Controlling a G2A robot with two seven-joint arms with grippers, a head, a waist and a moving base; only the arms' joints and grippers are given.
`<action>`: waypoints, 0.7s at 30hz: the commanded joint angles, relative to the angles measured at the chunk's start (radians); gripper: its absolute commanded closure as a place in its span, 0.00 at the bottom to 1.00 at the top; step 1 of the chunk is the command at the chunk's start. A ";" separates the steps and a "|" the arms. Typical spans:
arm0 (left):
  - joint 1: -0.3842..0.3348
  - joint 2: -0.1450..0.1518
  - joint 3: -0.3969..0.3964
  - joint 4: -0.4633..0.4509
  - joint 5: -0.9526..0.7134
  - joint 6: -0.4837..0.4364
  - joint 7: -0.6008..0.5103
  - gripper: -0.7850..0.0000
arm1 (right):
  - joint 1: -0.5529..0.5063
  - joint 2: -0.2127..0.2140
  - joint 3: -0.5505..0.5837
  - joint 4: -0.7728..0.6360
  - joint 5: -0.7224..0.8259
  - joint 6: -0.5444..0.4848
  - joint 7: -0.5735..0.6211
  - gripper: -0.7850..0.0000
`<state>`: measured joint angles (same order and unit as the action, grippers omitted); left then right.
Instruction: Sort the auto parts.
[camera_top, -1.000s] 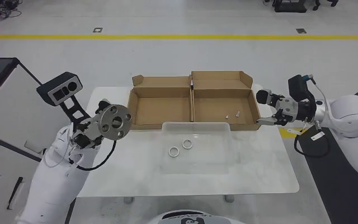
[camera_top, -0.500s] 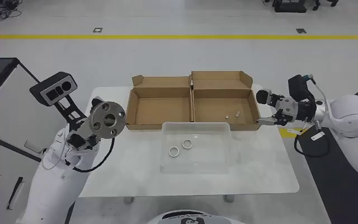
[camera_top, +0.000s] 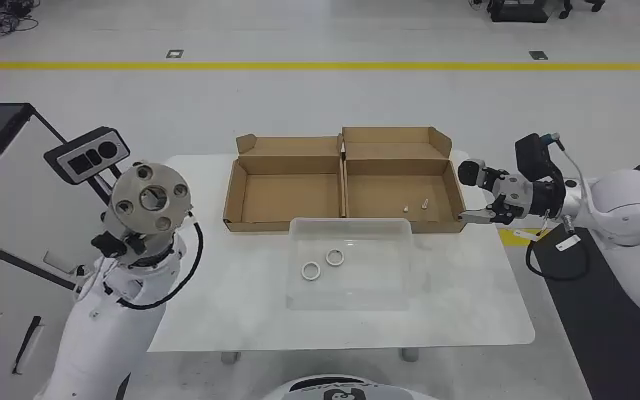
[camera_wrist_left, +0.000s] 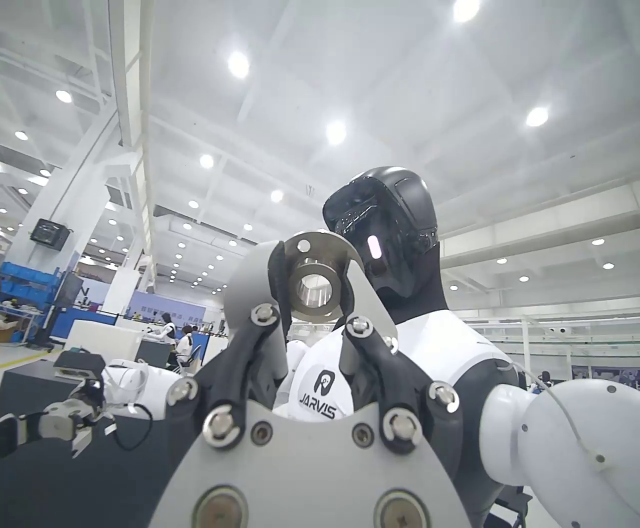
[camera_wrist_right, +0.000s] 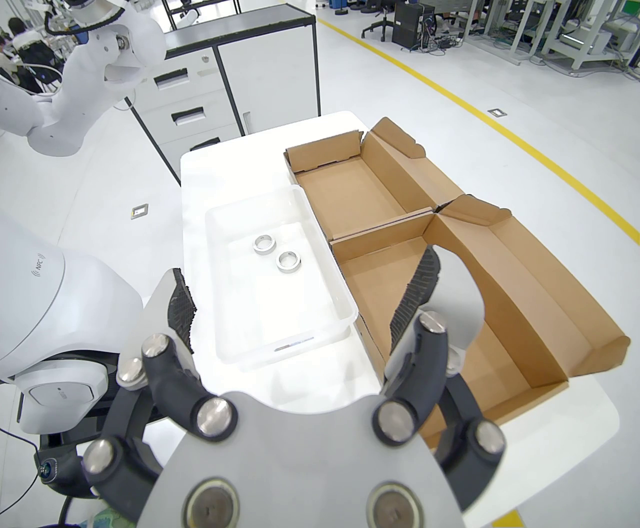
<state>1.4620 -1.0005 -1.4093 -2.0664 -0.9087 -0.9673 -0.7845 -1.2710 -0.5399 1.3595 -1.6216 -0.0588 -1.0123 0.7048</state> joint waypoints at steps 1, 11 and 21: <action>-0.003 -0.001 -0.010 0.008 0.039 0.005 -0.018 1.00 | 0.000 0.000 0.000 0.000 0.000 0.000 0.000 0.00; 0.002 -0.007 -0.022 0.007 0.117 0.032 -0.020 1.00 | 0.000 0.000 0.000 0.000 0.000 0.000 0.000 0.00; 0.019 -0.015 -0.025 -0.014 -0.042 0.015 -0.038 1.00 | 0.000 0.000 0.000 0.000 0.000 0.000 0.000 0.00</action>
<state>1.4797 -1.0154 -1.4311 -2.0808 -0.9442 -0.9519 -0.8141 -1.2710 -0.5399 1.3595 -1.6216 -0.0588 -1.0123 0.7048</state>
